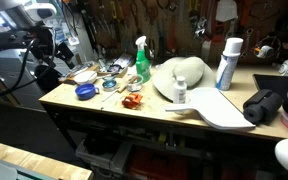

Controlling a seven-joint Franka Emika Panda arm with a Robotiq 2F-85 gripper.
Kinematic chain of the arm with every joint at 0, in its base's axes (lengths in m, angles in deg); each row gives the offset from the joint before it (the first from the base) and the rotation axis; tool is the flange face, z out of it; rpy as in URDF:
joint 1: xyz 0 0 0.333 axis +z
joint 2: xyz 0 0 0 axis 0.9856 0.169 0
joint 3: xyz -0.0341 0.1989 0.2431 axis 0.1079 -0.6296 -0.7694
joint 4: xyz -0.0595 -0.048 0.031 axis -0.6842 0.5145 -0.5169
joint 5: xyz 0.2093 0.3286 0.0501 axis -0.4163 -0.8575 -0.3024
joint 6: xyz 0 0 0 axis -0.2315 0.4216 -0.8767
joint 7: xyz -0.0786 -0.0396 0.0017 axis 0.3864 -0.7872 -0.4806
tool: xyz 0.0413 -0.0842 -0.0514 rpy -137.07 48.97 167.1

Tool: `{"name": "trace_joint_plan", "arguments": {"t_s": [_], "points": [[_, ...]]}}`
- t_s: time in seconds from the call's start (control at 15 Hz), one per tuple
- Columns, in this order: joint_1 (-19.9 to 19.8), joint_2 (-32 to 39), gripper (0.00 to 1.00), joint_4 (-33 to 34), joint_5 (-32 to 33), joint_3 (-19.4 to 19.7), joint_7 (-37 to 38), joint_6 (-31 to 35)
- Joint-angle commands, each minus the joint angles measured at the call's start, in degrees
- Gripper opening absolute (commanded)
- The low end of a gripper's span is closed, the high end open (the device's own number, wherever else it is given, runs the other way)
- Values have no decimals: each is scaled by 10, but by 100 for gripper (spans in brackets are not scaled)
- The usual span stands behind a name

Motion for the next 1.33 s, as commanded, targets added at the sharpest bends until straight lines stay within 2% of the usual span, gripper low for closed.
{"name": "trace_joint_plan", "arguments": {"t_s": [0.0, 0.33, 0.47, 0.6, 0.8, 1.0, 1.07, 1.2, 1.27], "points": [[-2, 0, 100, 1, -2, -2, -1, -2], [-2, 0, 100, 1, -2, -2, -1, -2], [19, 6, 100, 1, -50, -20, 51, 19], [31, 17, 100, -3, -83, -66, 124, 82], [25, 57, 100, 7, -64, -164, 224, 164], [-26, 115, 100, 36, 8, -273, 333, 177], [-41, 130, 100, 46, 35, -296, 361, 164], [-61, 157, 100, 65, 76, -328, 413, 141], [-60, 168, 100, 71, 82, -327, 423, 140]]}}
